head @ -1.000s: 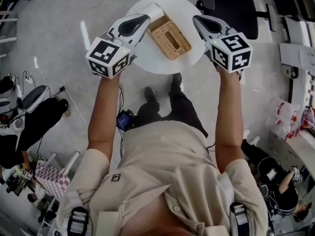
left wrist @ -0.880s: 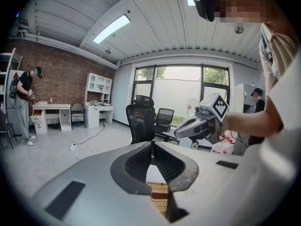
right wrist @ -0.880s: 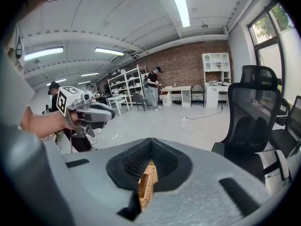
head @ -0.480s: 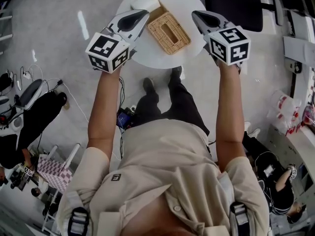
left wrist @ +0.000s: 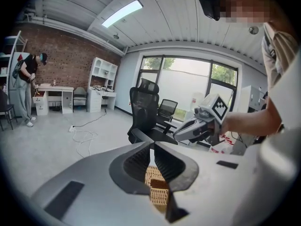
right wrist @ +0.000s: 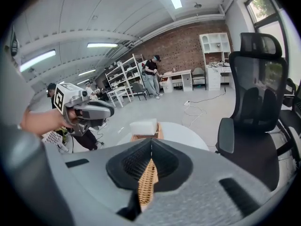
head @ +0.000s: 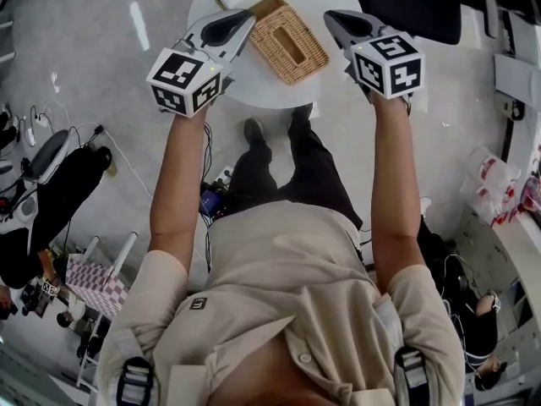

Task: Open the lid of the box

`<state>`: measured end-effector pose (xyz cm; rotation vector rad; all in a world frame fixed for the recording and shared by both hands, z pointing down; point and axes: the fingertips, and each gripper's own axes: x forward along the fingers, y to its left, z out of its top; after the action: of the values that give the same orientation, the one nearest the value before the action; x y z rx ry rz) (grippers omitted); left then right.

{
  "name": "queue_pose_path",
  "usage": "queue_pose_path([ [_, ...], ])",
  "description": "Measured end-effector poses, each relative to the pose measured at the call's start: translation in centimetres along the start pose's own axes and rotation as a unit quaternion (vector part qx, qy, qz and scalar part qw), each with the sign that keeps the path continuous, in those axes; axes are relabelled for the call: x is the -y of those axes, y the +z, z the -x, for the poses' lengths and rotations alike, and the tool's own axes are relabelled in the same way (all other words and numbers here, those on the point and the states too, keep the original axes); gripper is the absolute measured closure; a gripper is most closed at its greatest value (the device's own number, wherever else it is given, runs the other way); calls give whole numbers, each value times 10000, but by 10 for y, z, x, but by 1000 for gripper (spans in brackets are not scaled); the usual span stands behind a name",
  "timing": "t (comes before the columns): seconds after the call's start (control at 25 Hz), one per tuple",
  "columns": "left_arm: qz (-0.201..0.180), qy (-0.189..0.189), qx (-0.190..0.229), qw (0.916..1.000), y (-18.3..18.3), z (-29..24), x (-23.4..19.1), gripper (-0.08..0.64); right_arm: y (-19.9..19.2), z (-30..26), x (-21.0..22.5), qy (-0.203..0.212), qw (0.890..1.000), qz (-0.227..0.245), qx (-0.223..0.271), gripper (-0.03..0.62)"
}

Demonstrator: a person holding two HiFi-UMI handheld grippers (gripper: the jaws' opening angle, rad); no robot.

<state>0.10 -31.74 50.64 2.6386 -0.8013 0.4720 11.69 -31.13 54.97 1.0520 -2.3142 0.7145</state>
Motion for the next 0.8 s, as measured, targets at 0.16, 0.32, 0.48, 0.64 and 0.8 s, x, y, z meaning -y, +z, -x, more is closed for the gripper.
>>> queue_pose_path([
  [0.16,91,-9,-101,9999,-19,-7,-2,545,-21,-15,2,115,9998,-101,-145,590],
  [0.32,151,-21,-174,9997,-33,-13,-6,545,-37,-28,2,210,9992,-185,-282,578],
  [0.48,232,-27,-252,9994,-47,-21,-9,545,-54,-40,4,300,9983,-268,-426,561],
  [0.64,314,-26,-339,9989,-61,-27,-12,545,-70,-51,4,405,9968,-360,-582,535],
  [0.8,391,-18,-413,9984,-75,-33,-11,545,-89,-59,1,537,9947,-463,-750,506],
])
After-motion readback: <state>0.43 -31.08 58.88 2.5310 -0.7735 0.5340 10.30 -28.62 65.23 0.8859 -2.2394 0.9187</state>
